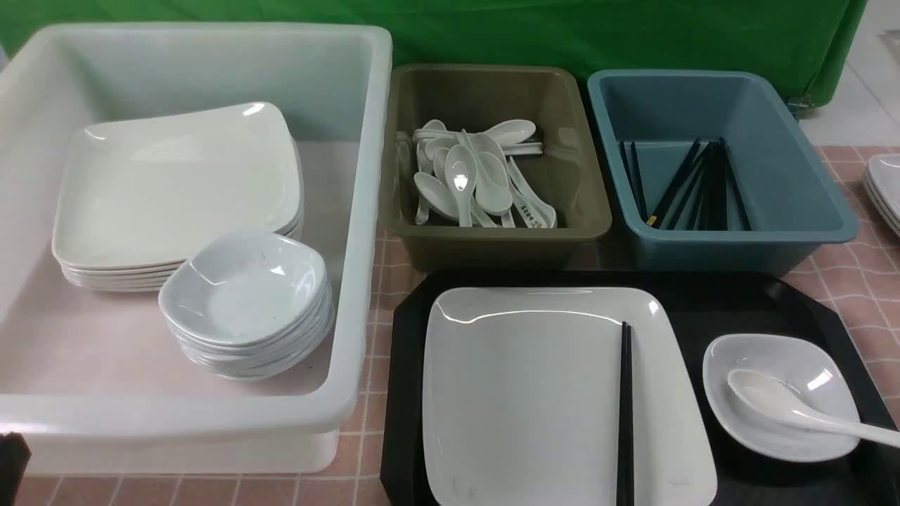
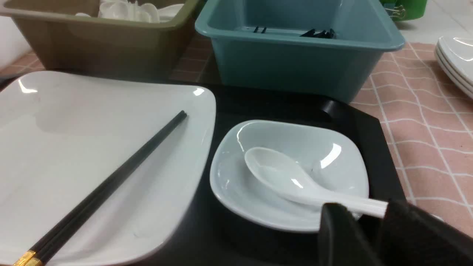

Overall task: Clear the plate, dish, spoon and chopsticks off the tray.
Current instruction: Use the right arm to grab a soup spoon from the plate

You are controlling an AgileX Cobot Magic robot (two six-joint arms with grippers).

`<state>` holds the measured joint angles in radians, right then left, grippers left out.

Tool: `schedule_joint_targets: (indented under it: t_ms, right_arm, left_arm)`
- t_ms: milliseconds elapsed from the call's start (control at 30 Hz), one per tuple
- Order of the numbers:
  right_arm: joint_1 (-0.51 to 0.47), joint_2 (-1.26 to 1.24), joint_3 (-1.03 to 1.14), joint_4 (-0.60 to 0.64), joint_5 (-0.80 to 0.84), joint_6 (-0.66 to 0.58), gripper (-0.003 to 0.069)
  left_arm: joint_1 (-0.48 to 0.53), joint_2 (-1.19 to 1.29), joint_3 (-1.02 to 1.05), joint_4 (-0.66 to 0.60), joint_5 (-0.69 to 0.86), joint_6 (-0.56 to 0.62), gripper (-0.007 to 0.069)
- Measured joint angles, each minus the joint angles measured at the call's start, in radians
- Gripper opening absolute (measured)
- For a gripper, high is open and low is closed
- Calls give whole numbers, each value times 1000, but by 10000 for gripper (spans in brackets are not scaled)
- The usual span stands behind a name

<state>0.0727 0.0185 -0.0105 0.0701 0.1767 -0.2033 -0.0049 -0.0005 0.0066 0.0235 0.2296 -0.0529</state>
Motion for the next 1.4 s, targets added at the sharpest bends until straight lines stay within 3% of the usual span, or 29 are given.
schedule_joint_targets:
  t_ms: [1200,1233,1267,1300,1400]
  right_arm:
    - [0,0,0,14,-1,29,242]
    - [0,0,0,94,-1,124,242]
    - [0,0,0,108,-1,141,242]
    - [0,0,0,208,4,304,242]
    - [0,0,2,299,5,522,242]
  left_arm:
    - [0,0,0,0,0,0,21]
    - [0,0,0,0,0,0,21]
    - [0,0,0,0,0,0,21]
    - [0,0,0,0,0,0,21]
    - [0,0,0,0,0,0,21]
